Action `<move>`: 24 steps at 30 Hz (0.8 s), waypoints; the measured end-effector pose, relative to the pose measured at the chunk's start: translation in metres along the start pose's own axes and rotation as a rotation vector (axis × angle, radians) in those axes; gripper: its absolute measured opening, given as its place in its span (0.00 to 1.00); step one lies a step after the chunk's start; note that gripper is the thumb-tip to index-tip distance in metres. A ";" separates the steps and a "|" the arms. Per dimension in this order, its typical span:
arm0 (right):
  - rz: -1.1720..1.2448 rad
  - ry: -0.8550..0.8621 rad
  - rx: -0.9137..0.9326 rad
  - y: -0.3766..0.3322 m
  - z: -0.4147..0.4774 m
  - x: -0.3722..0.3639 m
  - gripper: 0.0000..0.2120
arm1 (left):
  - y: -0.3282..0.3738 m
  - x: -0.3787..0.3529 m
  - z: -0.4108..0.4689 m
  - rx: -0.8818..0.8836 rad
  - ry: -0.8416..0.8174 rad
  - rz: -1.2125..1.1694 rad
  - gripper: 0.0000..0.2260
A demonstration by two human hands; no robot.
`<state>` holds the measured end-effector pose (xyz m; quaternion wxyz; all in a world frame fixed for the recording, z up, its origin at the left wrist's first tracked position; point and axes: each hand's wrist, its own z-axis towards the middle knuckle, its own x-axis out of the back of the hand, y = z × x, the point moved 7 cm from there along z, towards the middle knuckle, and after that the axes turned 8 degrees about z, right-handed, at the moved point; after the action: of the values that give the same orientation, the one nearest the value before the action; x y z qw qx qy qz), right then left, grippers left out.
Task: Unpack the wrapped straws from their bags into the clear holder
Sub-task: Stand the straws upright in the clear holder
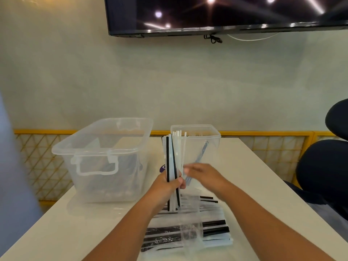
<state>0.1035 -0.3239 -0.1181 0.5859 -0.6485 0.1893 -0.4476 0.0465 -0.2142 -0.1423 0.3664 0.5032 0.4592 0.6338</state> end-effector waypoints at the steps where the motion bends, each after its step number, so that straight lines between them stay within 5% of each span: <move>1: 0.085 -0.001 0.031 -0.017 0.001 0.003 0.20 | 0.007 0.001 0.001 -0.018 -0.031 -0.007 0.03; 5: 0.214 -0.083 0.143 -0.081 0.002 0.010 0.22 | 0.038 0.000 -0.003 -0.086 -0.189 -0.058 0.05; 12: 0.109 -0.139 0.246 -0.141 -0.001 -0.001 0.05 | 0.069 -0.005 -0.019 -0.103 -0.405 -0.028 0.06; 24: -0.017 0.015 0.380 -0.201 -0.008 0.035 0.09 | 0.126 0.015 -0.006 -0.208 -0.208 0.019 0.08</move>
<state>0.0596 -0.3069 0.0808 0.6924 -0.5244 0.1003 -0.4852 0.0366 -0.2412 -0.0186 0.4561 0.5300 0.3455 0.6258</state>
